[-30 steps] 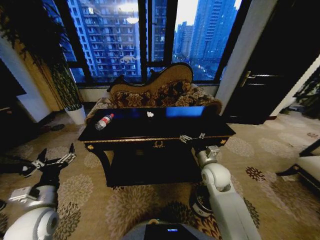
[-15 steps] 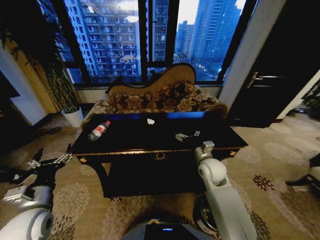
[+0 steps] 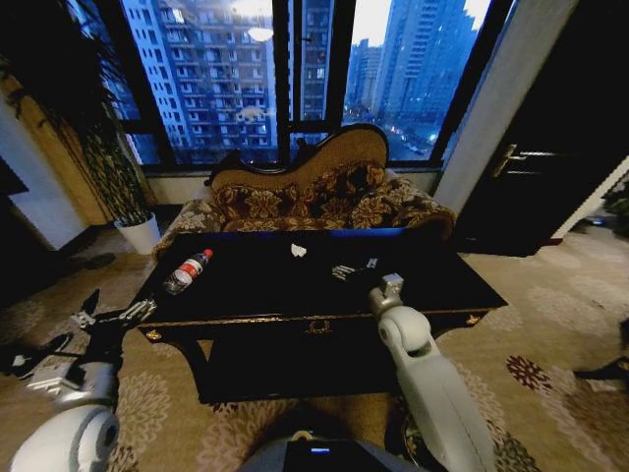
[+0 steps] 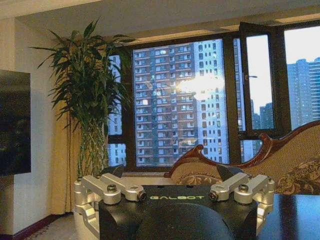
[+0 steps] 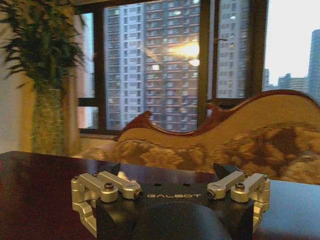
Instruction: Move to the front of the table and place the trash on the table into the trash bin.
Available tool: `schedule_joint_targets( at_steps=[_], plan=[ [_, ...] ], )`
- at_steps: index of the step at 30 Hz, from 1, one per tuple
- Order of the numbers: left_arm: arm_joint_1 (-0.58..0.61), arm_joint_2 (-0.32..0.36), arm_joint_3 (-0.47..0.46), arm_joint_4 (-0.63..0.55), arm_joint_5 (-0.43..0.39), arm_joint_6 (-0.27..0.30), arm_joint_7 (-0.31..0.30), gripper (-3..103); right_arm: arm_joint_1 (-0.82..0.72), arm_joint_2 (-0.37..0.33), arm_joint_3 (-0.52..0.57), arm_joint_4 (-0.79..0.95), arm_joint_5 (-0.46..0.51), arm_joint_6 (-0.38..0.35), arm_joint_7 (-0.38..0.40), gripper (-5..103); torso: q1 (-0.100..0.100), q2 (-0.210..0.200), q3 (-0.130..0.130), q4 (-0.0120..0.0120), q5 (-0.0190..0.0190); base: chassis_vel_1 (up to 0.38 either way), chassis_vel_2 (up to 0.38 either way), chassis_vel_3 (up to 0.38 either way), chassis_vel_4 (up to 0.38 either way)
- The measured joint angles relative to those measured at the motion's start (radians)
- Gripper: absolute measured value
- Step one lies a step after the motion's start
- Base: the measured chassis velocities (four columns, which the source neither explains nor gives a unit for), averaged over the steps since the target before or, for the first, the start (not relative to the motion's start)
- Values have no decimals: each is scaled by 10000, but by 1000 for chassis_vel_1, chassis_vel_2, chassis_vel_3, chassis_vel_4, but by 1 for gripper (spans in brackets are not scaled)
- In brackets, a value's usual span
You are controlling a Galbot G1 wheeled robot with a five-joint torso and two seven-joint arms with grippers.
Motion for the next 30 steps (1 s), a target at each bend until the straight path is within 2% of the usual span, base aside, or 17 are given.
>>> schedule_joint_targets(
  at_steps=[3,8,19,30],
  plan=[
    [19,-7,-20,-18,0,0,-3,100,182,15,-163,-177,35,0,0,100,1,-1,0,-2,-1,0,0,0,0],
    [221,-173,-196,-140,-12,4,-18,100,1266,330,-1099,-1427,136,32,0,100,9,-4,3,1,-2,0,0,0,0],
    [186,-278,-225,-104,-28,4,-26,100,2252,709,-1808,-2421,496,-105,1,100,8,-4,3,-3,-2,0,0,0,0],
    [237,-351,-212,-97,-1,-1,-33,100,3331,1226,-2267,-3714,401,-131,1,100,8,-4,3,-1,-2,0,0,0,0]
  ],
)
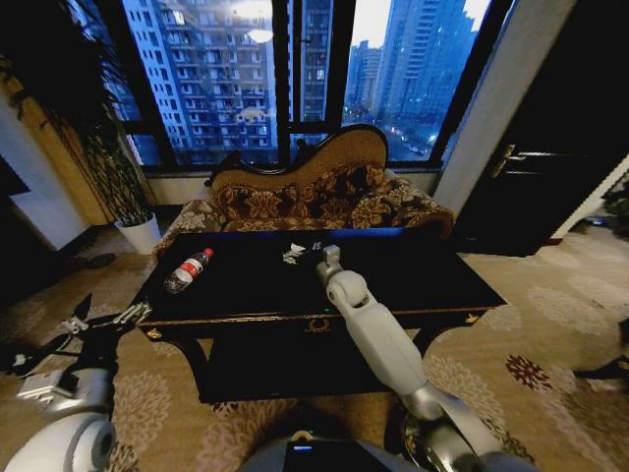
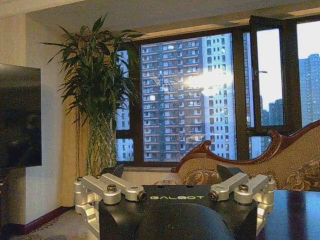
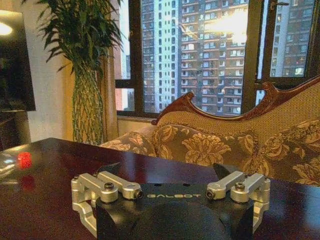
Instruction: Move to the front of the table and place the trash on the table into the trash bin.
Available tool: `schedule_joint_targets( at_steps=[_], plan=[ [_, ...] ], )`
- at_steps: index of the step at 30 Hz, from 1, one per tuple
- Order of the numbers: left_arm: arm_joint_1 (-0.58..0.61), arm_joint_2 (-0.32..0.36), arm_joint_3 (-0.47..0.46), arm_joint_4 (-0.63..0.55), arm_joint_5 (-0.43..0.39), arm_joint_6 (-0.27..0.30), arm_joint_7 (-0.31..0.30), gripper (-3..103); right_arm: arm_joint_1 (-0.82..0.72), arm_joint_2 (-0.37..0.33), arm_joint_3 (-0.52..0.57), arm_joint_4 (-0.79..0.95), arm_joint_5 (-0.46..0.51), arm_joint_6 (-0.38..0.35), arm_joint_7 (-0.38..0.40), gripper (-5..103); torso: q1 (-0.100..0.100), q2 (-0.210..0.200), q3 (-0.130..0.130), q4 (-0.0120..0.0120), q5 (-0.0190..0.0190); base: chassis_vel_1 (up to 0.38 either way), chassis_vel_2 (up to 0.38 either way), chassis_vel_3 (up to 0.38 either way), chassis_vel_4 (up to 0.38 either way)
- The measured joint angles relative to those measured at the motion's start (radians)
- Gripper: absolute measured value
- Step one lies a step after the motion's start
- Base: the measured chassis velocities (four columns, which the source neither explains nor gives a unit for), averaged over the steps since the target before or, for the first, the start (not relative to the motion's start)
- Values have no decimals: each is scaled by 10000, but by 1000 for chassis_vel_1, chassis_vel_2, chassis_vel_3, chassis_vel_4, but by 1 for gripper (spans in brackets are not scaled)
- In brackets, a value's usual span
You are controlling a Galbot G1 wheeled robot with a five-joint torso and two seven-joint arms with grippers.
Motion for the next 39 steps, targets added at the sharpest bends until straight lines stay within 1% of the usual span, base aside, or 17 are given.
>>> schedule_joint_targets(
  at_steps=[9,20,22,23,24,26,27,28,29,30,31,32,33,36,37,38,39],
  plan=[
    [25,-25,-93,-21,-46,-29,-5,100,287,290,-76,-1035,-237,84,0,100,0,0,0,-1,1,0,0,0,0],
    [47,-41,-95,-55,-61,-46,-14,100,70,259,27,-1218,-467,211,0,100,-1,0,-1,-1,1,0,0,0,0],
    [40,-29,-94,-60,-64,-48,-28,100,2,213,41,-1219,-516,298,0,97,0,0,-1,-1,1,0,0,0,0],
    [36,-20,-94,-61,-69,-49,-40,100,-24,199,51,-1221,-537,325,0,87,-1,0,-1,-2,1,0,0,0,0],
    [36,-20,-94,-61,-69,-49,-40,100,-24,199,51,-1221,-537,325,0,87,-1,0,-1,-2,1,0,0,0,0],
    [34,-13,-97,-61,-81,-53,-61,100,-84,181,85,-1222,-577,370,0,77,-1,0,-1,0,1,0,0,0,0],
    [34,-13,-97,-61,-81,-53,-61,100,-84,181,85,-1222,-577,370,0,77,-1,0,-1,0,1,0,0,0,0],
    [36,-14,-102,-64,-97,-57,-68,100,-116,170,100,-1222,-622,387,0,71,0,0,-1,-1,1,0,0,0,0],
    [42,-14,-107,-67,-107,-61,-70,100,-141,159,108,-1222,-669,407,0,71,-1,1,-1,-1,1,0,0,0,0],
    [53,-15,-112,-69,-119,-69,-71,100,-169,149,116,-1221,-717,445,0,60,-1,0,-1,-1,1,0,0,0,0],
    [53,-15,-112,-69,-119,-69,-71,100,-169,149,116,-1221,-717,445,0,60,-1,0,-1,-1,1,0,0,0,0],
    [61,-16,-115,-72,-124,-73,-71,100,-196,145,123,-1215,-744,477,0,54,-1,0,-1,-1,1,0,0,0,0],
    [61,-16,-115,-72,-124,-73,-71,100,-196,145,123,-1215,-744,477,0,54,-1,0,-1,-1,1,0,0,0,0],
    [64,-9,-125,-75,-162,-81,-75,100,-280,112,150,-1164,-813,520,0,38,-1,0,-1,-1,1,0,0,0,0],
    [64,-9,-125,-75,-162,-81,-75,100,-280,112,150,-1164,-813,520,0,38,-1,0,-1,-1,1,0,0,0,0],
    [62,-7,-127,-75,-174,-82,-75,100,-306,95,158,-1138,-826,529,0,33,-1,0,-1,-1,1,0,0,0,0],
    [62,-7,-128,-76,-181,-83,-76,100,-326,79,173,-1115,-843,540,0,33,-1,0,-1,0,1,0,0,0,0]
  ],
)
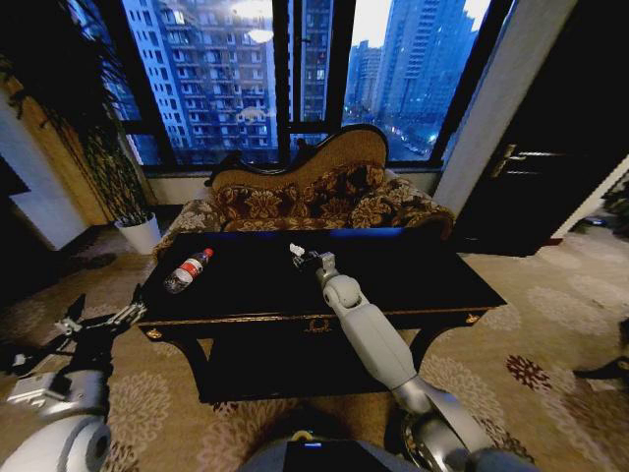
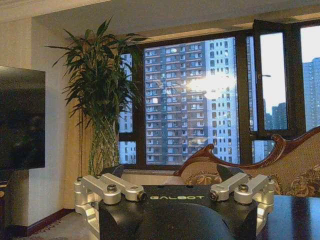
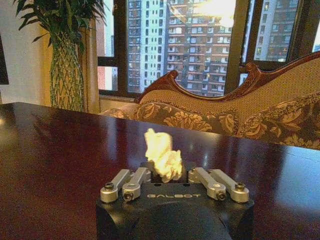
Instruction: Move to the front of the table and place the trash on the table into the trash bin.
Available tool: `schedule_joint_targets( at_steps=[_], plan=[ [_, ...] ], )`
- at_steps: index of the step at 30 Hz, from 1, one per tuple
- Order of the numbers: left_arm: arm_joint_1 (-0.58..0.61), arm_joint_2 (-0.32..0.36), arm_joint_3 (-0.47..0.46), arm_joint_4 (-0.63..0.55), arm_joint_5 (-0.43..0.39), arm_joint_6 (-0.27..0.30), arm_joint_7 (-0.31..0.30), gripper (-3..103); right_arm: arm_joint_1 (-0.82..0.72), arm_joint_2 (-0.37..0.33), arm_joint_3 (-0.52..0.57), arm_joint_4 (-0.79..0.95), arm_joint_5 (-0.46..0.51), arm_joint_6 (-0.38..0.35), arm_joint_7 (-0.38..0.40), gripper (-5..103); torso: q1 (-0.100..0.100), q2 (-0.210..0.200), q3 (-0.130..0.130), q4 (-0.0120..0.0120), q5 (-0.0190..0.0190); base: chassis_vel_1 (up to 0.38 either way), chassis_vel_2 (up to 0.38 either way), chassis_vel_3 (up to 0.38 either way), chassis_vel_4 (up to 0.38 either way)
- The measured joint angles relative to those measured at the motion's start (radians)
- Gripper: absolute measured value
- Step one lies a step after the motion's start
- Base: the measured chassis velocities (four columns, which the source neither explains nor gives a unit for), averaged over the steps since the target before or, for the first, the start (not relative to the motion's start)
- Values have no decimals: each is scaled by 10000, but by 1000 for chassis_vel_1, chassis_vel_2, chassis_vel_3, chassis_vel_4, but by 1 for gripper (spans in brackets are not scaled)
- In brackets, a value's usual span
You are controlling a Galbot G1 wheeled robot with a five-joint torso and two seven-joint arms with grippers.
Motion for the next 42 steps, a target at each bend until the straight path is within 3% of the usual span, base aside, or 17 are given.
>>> schedule_joint_targets(
  at_steps=[1,2,5,9,14,29,35,42],
  plan=[
    [0,0,0,0,0,0,0,100,0,0,0,0,0,0,0,33,0,0,0,0,0,0,0,0,0],
    [-1,0,0,0,-4,-2,0,100,-18,-23,22,27,-15,17,0,22,0,0,0,0,0,0,0,0,0],
    [-2,1,-1,0,-8,-7,0,100,-54,-53,66,74,-25,27,0,17,0,0,0,0,0,0,0,0,0],
    [-22,10,-2,-19,-16,-12,-3,100,-231,-108,196,337,-23,48,0,1,0,0,0,0,1,0,0,0,0],
    [-56,25,-11,-29,-69,-17,-91,100,-372,-157,541,959,38,-75,-1,1,0,0,0,2,1,0,0,0,0],
    [-246,187,-11,-31,-278,-17,-153,100,-2076,-1171,3317,3514,304,-373,2,1,-1,1,0,-1,3,0,0,0,0],
    [-449,412,69,121,-398,8,-304,100,-2926,-1163,4207,3820,60,258,3,1,0,0,0,0,0,0,0,0,0],
    [-599,656,118,301,-616,65,-370,100,-3822,-998,4277,4122,152,980,3,1,0,1,-1,1,-1,0,0,0,0]
  ],
)
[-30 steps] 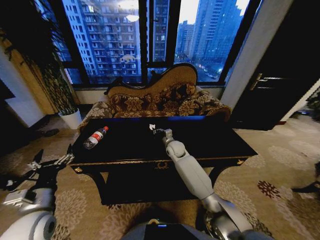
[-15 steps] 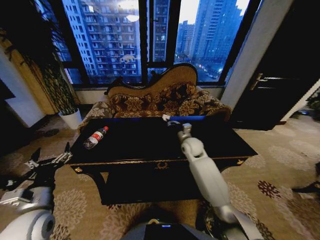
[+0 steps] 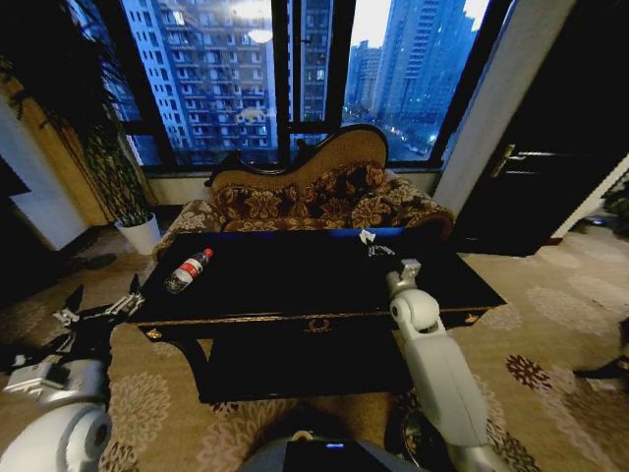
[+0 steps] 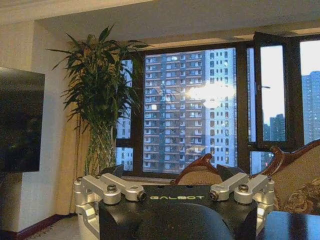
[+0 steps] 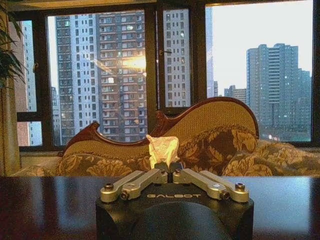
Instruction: Move to the front of the table and place the trash on the table into the trash bin.
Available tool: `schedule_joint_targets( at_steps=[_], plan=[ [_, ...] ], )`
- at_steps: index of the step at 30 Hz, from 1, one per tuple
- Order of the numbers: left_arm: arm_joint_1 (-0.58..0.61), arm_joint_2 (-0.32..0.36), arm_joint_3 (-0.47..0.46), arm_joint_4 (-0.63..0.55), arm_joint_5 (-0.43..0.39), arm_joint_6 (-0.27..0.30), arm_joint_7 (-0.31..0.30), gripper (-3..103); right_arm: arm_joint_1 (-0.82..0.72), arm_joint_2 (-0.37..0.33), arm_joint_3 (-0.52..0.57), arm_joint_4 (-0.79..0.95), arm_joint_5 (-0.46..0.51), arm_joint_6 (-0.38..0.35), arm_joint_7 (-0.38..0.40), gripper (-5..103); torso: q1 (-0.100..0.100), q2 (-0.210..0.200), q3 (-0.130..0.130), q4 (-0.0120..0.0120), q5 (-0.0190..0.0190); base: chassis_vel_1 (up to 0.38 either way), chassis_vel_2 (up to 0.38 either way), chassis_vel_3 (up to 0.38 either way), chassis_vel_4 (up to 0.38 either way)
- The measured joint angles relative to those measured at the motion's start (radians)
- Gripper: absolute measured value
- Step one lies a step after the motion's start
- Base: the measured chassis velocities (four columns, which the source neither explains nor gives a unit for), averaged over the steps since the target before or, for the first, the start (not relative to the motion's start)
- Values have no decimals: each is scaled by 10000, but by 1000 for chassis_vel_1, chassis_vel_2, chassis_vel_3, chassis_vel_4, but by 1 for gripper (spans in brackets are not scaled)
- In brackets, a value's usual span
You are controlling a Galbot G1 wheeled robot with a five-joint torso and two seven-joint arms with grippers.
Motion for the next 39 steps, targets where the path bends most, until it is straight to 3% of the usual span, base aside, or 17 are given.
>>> schedule_joint_targets(
  at_steps=[16,39],
  plan=[
    [-116,274,-87,390,-338,-6,51,100,-1074,40,-108,1064,-72,30,-2,1,2,-1,1,-2,-1,27,-33,-34,30],
    [108,29,-50,225,-278,-48,107,100,-1432,135,-18,906,-448,181,-3,1,-9,6,-4,1,1,217,-205,-208,212]
  ],
)
